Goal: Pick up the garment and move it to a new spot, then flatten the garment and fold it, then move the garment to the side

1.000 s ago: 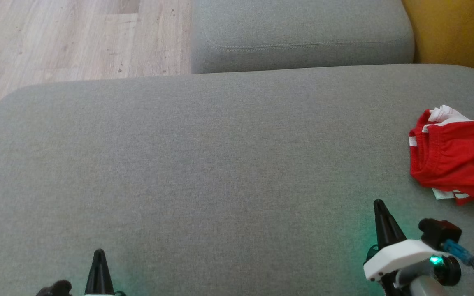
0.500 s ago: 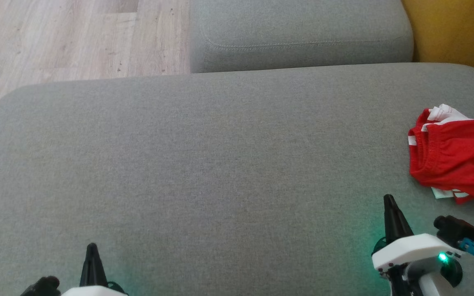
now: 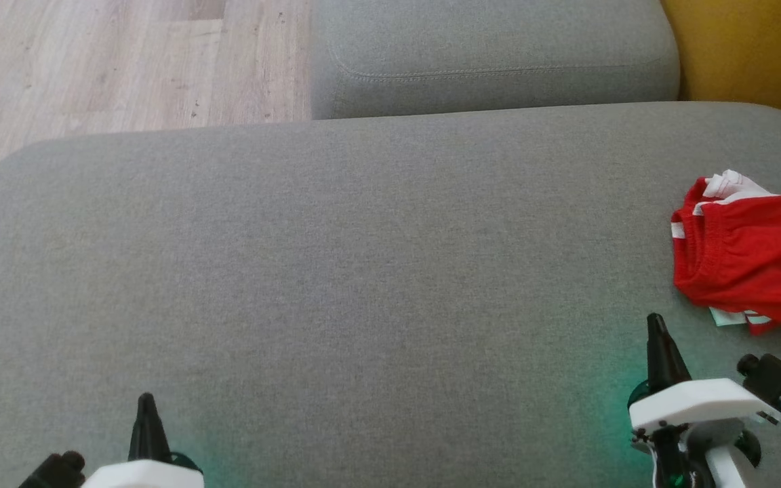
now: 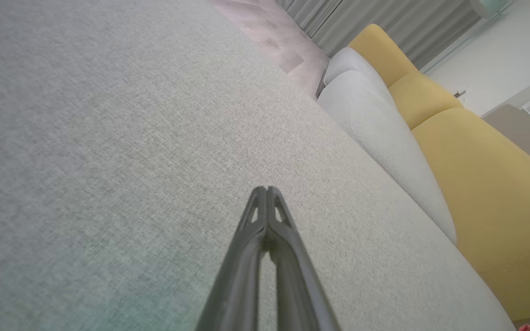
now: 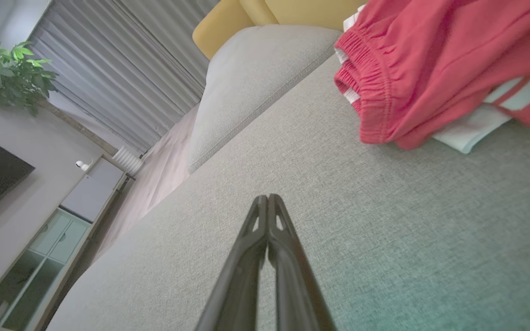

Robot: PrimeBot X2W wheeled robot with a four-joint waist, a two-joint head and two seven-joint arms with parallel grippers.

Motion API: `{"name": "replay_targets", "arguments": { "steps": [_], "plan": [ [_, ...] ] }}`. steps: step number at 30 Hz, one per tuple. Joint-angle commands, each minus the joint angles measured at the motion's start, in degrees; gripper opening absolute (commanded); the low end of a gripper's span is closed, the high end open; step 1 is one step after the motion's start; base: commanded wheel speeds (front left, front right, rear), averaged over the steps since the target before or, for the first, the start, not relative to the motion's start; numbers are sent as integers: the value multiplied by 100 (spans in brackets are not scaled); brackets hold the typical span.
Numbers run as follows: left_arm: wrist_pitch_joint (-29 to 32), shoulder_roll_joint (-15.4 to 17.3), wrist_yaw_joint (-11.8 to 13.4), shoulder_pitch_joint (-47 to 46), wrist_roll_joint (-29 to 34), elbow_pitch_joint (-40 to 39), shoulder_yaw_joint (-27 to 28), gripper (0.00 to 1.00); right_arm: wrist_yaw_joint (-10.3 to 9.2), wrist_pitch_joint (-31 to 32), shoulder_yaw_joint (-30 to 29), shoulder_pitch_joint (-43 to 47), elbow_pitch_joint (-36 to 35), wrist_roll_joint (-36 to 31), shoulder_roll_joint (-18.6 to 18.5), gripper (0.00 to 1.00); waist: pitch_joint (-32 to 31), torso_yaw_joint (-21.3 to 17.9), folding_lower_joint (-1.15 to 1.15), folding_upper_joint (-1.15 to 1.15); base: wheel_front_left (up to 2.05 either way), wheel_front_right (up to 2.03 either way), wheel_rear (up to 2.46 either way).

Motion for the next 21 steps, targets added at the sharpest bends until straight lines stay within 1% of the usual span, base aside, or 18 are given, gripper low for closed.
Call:
{"name": "replay_targets", "arguments": {
  "steps": [1, 21],
  "plan": [
    [10, 20, -24, -301, -115, -197, 136, 0, -2, 39, -8, -206, -235, 142, -15, 0, 1, -1, 0, 0, 0, 0, 0],
    [357, 26, -98, -441, -1341, -415, 276, 0, -2, 388, -209, -182, -567, 1538, -17, 0, 20, -28, 0, 0, 0, 0, 0]
  ]
}}
